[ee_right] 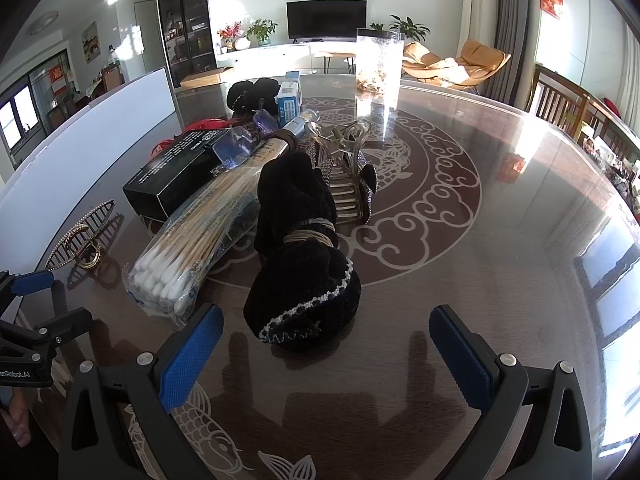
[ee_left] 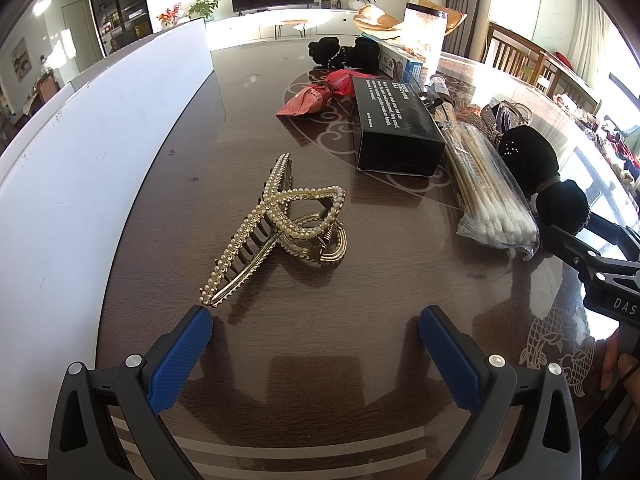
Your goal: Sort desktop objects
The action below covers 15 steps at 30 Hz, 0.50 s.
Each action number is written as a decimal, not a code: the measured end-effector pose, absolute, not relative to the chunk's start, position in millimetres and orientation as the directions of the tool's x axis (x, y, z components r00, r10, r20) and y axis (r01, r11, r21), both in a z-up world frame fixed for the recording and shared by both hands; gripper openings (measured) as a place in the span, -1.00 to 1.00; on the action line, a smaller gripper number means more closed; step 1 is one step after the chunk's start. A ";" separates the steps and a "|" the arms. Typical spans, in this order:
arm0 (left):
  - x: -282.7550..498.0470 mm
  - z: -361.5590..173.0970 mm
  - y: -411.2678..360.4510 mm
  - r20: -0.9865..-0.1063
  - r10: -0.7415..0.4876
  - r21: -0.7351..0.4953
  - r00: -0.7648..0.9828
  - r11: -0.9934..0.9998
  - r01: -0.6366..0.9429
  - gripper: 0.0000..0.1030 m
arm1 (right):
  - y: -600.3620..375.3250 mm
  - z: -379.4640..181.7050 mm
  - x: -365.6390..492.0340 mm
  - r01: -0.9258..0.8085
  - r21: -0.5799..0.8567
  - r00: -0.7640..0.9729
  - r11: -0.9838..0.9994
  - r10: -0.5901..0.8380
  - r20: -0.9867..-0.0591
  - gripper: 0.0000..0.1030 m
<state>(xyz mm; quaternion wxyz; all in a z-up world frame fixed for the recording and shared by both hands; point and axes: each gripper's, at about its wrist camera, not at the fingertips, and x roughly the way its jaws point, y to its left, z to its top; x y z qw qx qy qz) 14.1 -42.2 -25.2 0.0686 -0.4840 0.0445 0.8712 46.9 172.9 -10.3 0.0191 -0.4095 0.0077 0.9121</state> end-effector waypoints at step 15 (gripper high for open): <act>14.1 -25.3 -42.2 -0.850 0.078 0.011 -0.522 -0.986 -0.165 1.00 | 173.3 -13.0 46.5 -0.043 -0.004 -0.664 -0.999 0.031 -0.747 1.00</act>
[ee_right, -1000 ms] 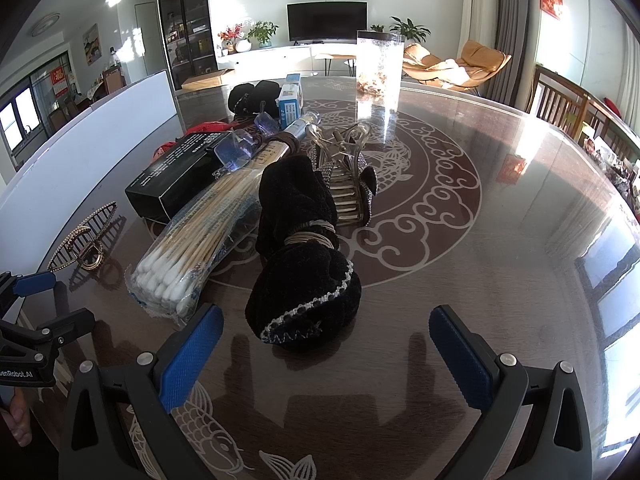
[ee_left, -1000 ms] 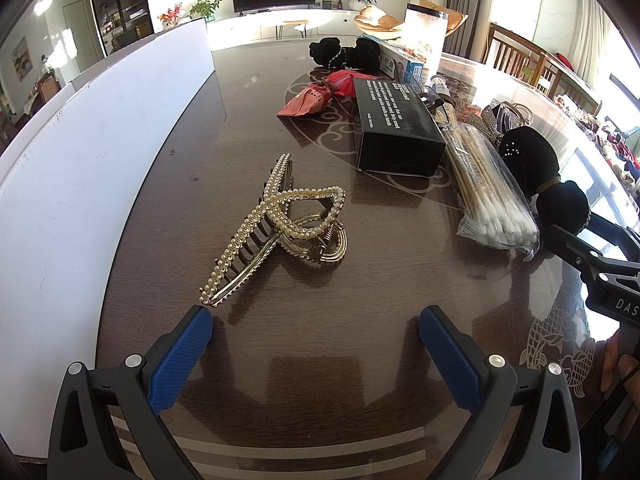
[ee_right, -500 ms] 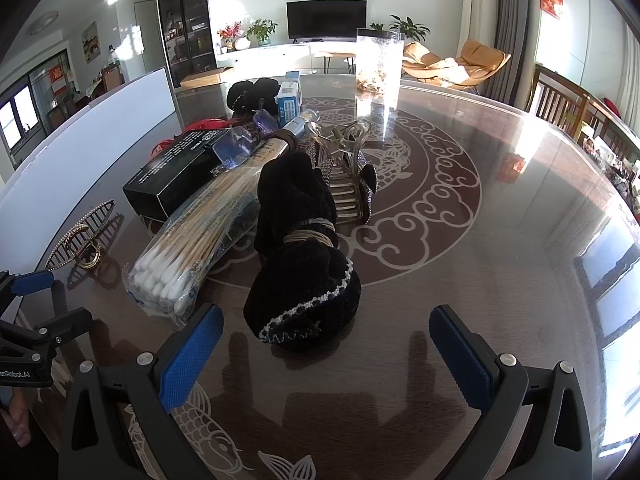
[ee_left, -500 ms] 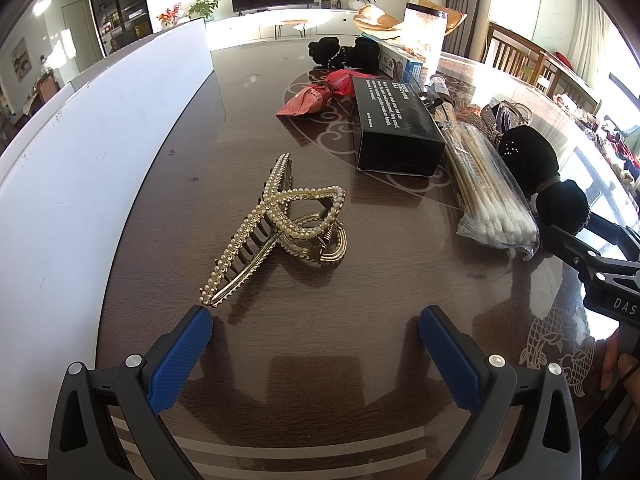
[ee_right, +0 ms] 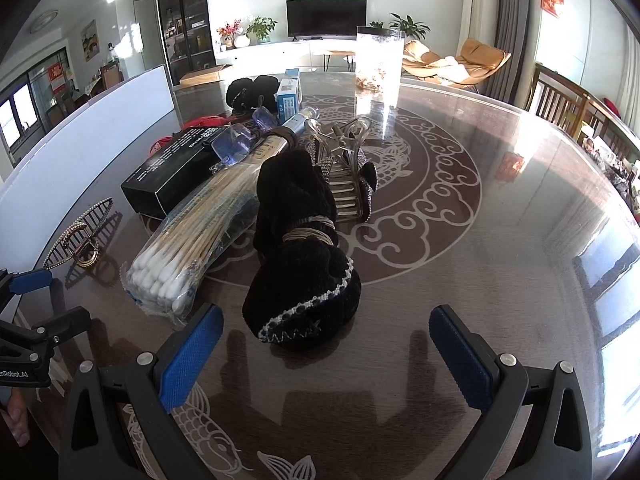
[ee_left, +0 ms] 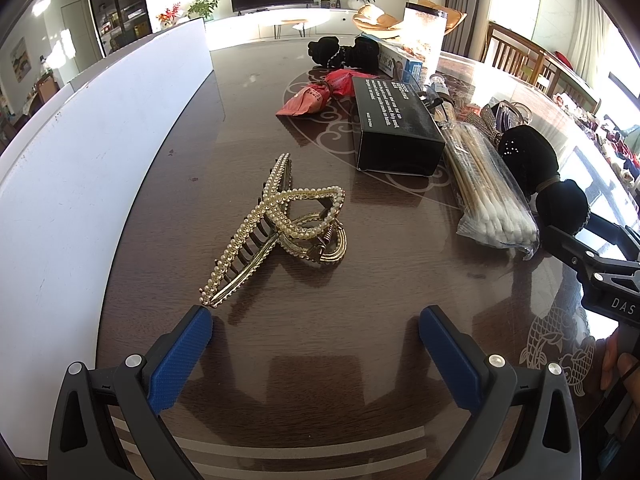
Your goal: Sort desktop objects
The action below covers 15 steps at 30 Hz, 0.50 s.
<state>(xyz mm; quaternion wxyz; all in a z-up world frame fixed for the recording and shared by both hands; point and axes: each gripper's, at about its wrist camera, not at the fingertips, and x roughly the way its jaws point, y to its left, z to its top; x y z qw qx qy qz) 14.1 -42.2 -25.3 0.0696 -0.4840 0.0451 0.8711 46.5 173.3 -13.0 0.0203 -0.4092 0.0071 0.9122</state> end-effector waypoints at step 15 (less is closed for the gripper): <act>14.0 -25.3 -42.2 -0.849 0.079 0.011 -0.522 -0.986 -0.167 1.00 | 173.3 -13.8 48.5 -0.044 0.001 -0.663 -0.999 0.028 -0.748 1.00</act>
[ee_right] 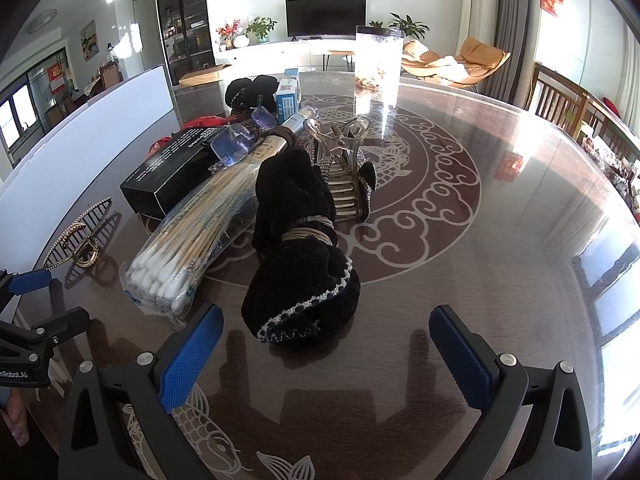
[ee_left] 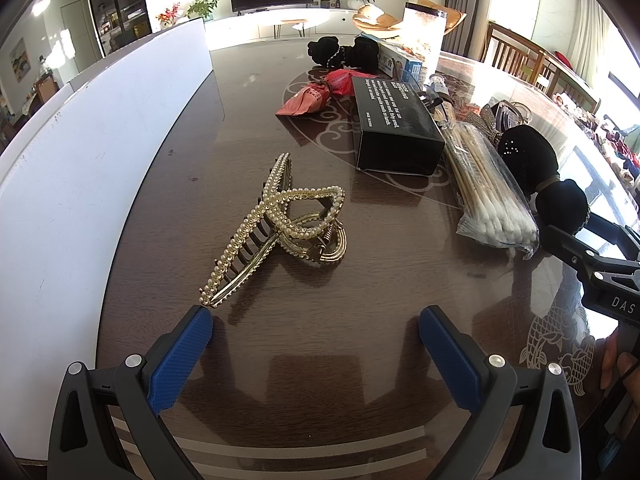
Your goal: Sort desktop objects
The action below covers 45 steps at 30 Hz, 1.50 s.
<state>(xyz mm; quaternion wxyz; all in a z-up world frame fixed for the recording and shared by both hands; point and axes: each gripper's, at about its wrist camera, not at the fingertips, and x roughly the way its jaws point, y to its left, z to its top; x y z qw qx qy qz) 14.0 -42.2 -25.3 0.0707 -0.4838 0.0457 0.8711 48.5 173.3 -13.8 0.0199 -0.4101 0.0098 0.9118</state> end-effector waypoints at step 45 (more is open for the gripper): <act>14.0 -25.4 -42.4 -0.849 0.083 0.011 -0.521 -0.984 -0.175 1.00 | 173.9 -12.9 48.1 -0.045 0.018 -0.663 -0.999 0.017 -0.748 1.00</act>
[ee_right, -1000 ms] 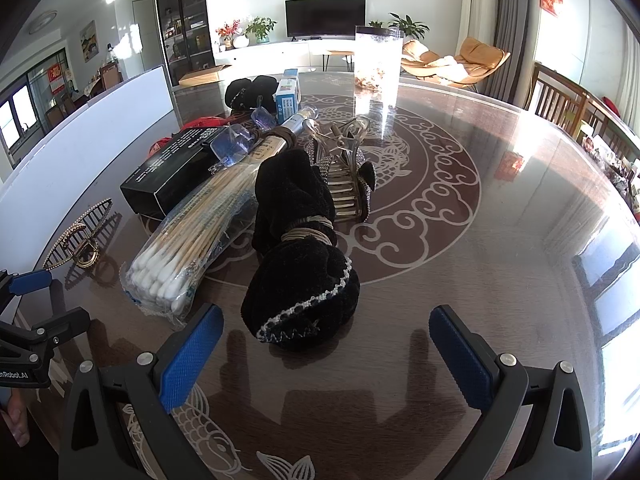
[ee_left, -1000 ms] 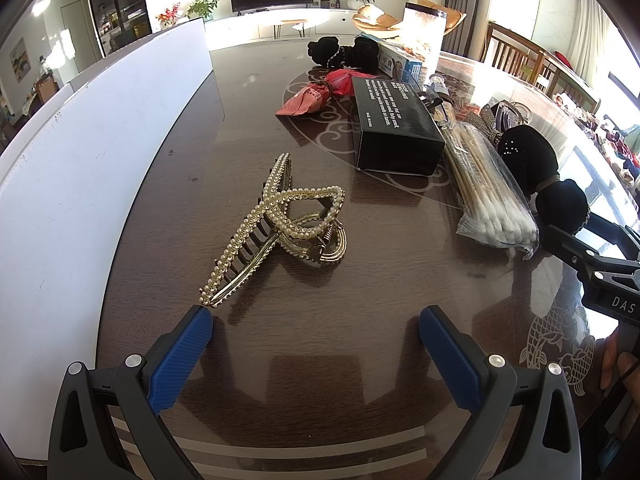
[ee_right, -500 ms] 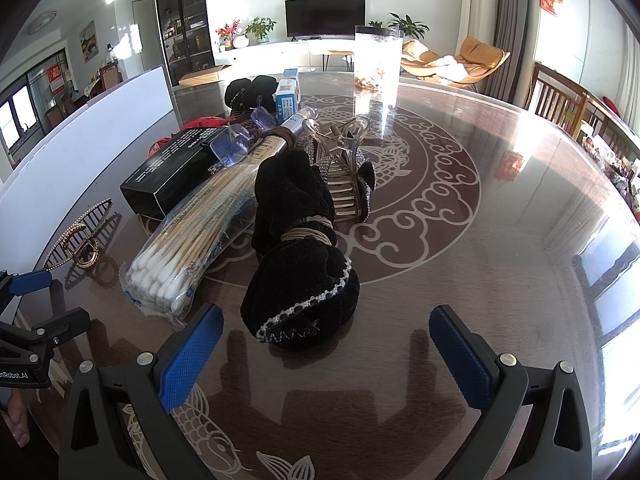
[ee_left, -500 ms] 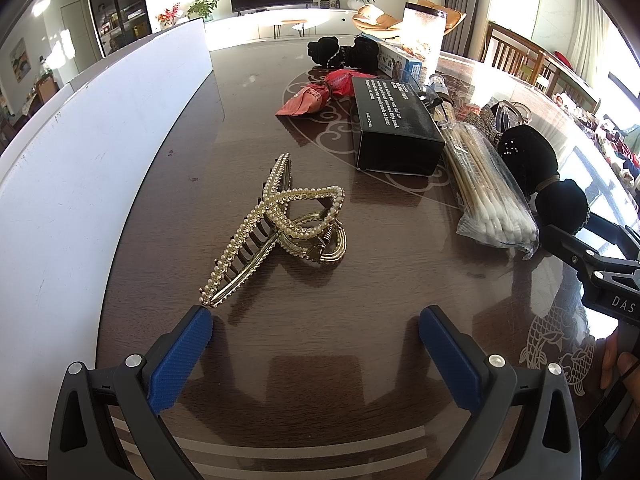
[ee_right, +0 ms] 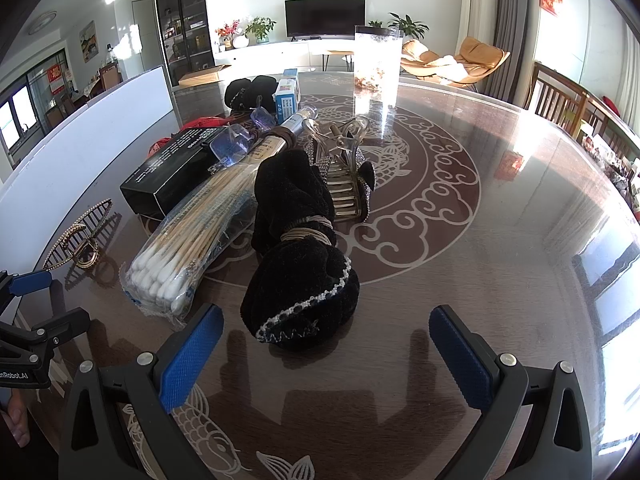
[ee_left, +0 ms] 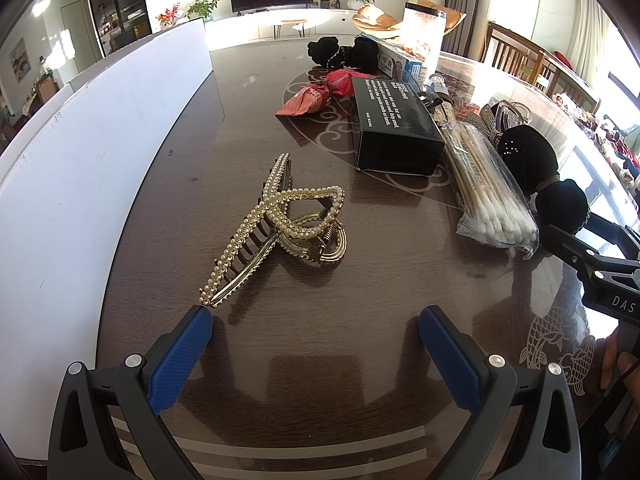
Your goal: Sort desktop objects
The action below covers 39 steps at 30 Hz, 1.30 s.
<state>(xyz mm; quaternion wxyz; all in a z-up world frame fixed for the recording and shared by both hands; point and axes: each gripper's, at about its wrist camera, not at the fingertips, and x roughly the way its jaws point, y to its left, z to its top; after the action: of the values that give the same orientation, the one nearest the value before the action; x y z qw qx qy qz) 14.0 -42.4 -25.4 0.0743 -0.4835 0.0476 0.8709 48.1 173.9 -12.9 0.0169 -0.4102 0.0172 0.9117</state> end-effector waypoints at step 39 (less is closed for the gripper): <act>14.4 -25.7 -40.6 -0.851 0.090 0.011 -0.518 -0.982 -0.189 1.00 | 175.8 -12.6 50.5 -0.048 0.030 -0.659 -0.998 0.009 -0.752 1.00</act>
<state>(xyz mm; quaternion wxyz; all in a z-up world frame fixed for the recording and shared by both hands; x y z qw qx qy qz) 14.4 -40.6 -25.7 0.0803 -0.4844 0.0511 0.8696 50.5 175.8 -12.6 0.0156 -0.4125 0.0236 0.9105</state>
